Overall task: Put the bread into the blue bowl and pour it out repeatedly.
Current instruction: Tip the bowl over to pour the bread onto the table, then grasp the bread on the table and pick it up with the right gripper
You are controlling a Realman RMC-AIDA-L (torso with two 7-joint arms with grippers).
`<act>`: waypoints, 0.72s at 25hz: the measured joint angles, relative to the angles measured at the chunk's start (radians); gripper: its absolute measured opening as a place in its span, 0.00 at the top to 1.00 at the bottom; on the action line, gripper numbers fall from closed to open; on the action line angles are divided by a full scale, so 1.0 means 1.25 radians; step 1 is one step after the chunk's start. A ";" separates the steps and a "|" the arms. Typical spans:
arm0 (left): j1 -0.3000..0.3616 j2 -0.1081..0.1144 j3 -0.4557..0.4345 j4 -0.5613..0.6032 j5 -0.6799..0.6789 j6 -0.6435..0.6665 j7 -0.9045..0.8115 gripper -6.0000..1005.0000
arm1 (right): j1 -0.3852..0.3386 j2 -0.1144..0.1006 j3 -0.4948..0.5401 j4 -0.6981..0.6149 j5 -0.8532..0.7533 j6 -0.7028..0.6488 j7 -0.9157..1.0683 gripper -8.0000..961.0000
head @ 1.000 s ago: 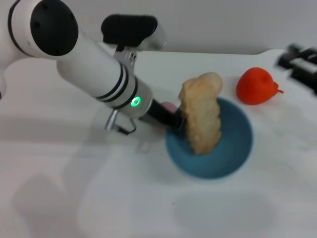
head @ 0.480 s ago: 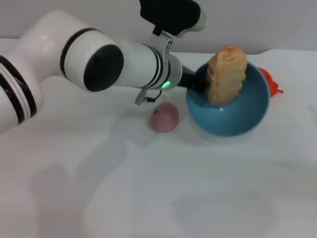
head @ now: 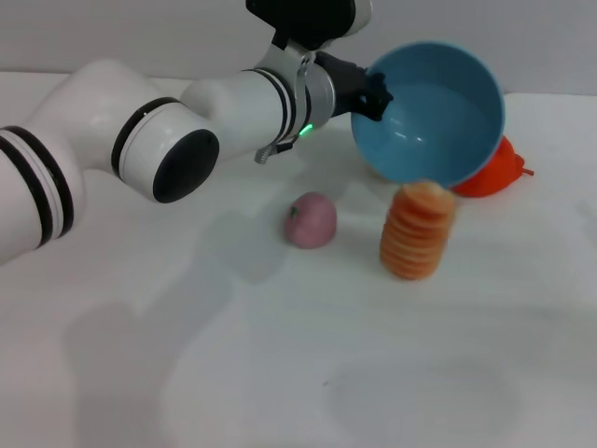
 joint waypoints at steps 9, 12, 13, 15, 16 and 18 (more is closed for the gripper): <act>-0.007 0.000 0.004 -0.058 -0.001 0.116 0.000 0.99 | 0.008 0.000 0.003 0.001 0.000 0.004 -0.001 0.50; -0.006 0.000 0.001 -0.059 -0.005 0.130 -0.002 0.99 | 0.013 0.000 -0.002 0.001 0.000 0.015 -0.001 0.50; -0.006 0.000 0.000 -0.059 -0.006 0.132 -0.003 0.99 | 0.015 0.000 -0.004 0.001 0.000 0.019 -0.001 0.50; -0.006 0.000 -0.002 -0.059 -0.007 0.132 -0.005 0.99 | 0.017 0.000 -0.006 0.001 -0.002 0.024 -0.001 0.50; -0.006 0.000 -0.003 -0.059 -0.008 0.129 -0.010 0.99 | 0.018 0.000 -0.006 0.001 -0.006 0.025 -0.001 0.50; -0.006 0.000 -0.013 -0.055 -0.009 0.113 -0.033 0.99 | 0.023 -0.001 -0.007 0.001 -0.025 0.027 0.000 0.50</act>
